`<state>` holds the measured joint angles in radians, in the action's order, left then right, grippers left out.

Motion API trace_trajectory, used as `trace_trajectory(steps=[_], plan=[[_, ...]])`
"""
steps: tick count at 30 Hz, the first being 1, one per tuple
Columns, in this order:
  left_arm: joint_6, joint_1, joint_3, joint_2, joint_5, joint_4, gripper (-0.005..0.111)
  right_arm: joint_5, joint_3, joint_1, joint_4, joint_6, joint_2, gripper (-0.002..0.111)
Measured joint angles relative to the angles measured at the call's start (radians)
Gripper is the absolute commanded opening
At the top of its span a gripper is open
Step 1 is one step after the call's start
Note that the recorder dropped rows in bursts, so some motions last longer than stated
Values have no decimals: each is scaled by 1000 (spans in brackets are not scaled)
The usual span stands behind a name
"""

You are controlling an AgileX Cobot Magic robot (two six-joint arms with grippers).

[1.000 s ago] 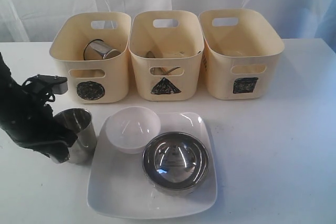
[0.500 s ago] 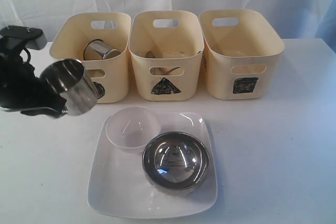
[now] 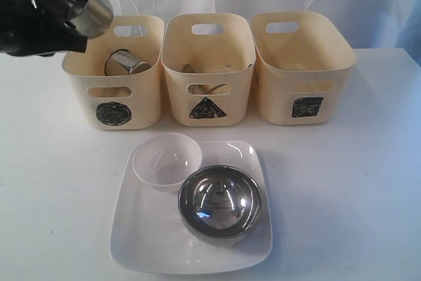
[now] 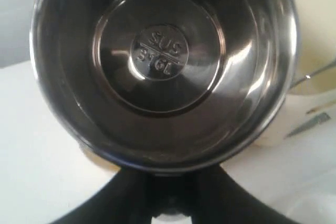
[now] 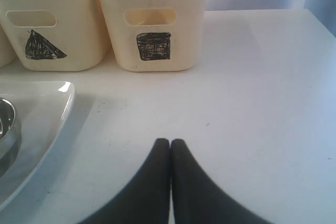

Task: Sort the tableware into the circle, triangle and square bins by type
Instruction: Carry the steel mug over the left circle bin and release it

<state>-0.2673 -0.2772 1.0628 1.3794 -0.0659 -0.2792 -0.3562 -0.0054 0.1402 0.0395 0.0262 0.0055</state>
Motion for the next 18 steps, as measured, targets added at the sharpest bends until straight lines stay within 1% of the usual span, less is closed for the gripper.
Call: trace_trajectory(steps=[8, 9, 11, 13, 16, 18], plan=[[0, 0, 184, 211, 20, 10, 0, 0, 0, 0, 0, 0, 0, 0], [0, 0, 203, 238, 17, 10, 2, 0, 0, 0, 0, 0, 0, 0], [0, 0, 238, 285, 2, 10, 12, 0, 0, 0, 0, 0, 0, 0], [0, 0, 270, 320, -29, 11, 27, 0, 0, 0, 0, 0, 0, 0], [0, 0, 302, 355, -58, 11, 45, 0, 0, 0, 0, 0, 0, 0], [0, 0, 313, 367, -59, 11, 50, 0, 0, 0, 0, 0, 0, 0]])
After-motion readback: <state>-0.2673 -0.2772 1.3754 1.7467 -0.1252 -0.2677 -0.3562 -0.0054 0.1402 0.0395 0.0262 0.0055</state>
